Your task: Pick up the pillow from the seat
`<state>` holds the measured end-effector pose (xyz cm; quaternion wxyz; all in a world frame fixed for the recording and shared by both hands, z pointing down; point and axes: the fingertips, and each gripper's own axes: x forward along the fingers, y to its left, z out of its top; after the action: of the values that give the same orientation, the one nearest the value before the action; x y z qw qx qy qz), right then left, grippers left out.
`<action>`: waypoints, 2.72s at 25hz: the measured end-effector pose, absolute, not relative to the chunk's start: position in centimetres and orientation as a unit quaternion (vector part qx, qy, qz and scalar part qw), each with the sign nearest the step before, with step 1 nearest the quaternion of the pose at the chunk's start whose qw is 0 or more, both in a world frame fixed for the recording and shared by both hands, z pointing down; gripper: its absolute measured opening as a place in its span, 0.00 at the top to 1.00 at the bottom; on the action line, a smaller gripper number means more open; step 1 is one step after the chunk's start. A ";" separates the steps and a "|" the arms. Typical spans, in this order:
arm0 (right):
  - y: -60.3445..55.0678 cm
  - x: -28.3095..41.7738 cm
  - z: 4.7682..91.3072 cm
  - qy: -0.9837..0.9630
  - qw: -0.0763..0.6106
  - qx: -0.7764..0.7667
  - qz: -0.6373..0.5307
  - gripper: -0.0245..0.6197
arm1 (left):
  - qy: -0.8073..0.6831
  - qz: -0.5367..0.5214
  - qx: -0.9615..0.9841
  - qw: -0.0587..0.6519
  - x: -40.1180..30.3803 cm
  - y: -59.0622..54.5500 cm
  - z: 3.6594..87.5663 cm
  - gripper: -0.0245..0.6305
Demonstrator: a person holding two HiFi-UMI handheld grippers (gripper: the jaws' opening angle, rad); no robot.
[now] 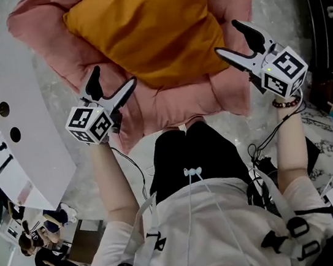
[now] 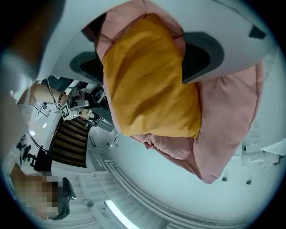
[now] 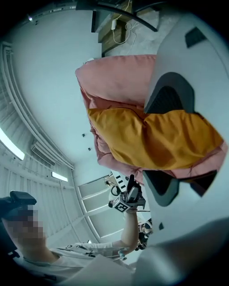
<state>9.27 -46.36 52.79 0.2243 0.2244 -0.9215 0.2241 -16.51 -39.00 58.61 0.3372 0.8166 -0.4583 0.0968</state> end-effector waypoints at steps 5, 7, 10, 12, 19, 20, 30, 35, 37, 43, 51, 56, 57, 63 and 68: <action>-47.3 10.7 55.8 -0.921 0.242 0.201 0.231 0.38 | -0.448 0.084 0.814 0.360 -15.1 -40.2 61.3 0.15; -47.7 10.5 56.9 -0.920 0.248 0.194 0.232 0.38 | -0.445 0.089 0.812 0.366 -15.1 -40.9 62.4 0.15; -48.1 10.7 58.3 -0.919 0.254 0.188 0.234 0.38 | -0.445 0.100 0.806 0.378 -15.5 -41.6 64.0 0.14; -48.6 11.0 58.7 -0.920 0.255 0.183 0.236 0.38 | -0.444 0.102 0.804 0.382 -15.7 -42.1 64.7 0.14; -49.8 11.2 60.3 -0.921 0.263 0.167 0.235 0.38 | -0.435 0.092 0.800 0.402 -15.6 -42.7 66.9 0.13; -49.8 11.0 60.5 -0.921 0.266 0.163 0.234 0.38 | -0.434 0.089 0.799 0.406 -15.7 -42.7 67.2 0.13; -50.2 9.5 63.2 -0.917 0.292 0.123 0.244 0.38 | -0.407 0.085 0.801 0.431 -16.1 -43.7 69.5 0.13; -49.7 8.3 63.5 -0.916 0.302 0.088 0.249 0.37 | -0.388 0.073 0.805 0.442 -15.7 -44.8 70.0 0.13; -49.7 8.5 63.7 -0.915 0.307 0.080 0.250 0.36 | -0.381 0.069 0.806 0.448 -14.9 -45.1 70.0 0.13; -49.7 8.1 65.9 -0.908 0.331 0.069 0.248 0.36 | -0.358 0.048 0.808 0.465 -13.2 -46.4 70.6 0.12; -50.4 5.5 66.4 -0.911 0.305 0.072 0.270 0.36 | -0.349 0.001 0.826 0.442 -12.7 -47.9 70.2 0.12; -50.6 3.5 67.2 -0.914 0.278 0.082 0.285 0.36 | -0.389 -0.051 0.811 0.433 -12.6 -48.8 70.4 0.12; -50.6 3.3 67.3 -0.914 0.276 0.083 0.287 0.36 | -0.391 -0.052 0.810 0.434 -12.7 -48.7 70.3 0.12; -50.8 3.8 67.1 -0.914 0.282 0.082 0.281 0.43 | -0.383 -0.054 0.811 0.439 -12.3 -48.8 70.0 0.13; -50.0 3.7 66.5 -0.921 0.285 0.063 0.260 0.60 | -0.376 -0.059 0.813 0.442 -12.2 -48.4 69.4 0.25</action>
<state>3.65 -49.97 66.47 0.2850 0.0628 -0.9205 0.2598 -12.22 -48.35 69.38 0.4416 0.8126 -0.3757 -0.0587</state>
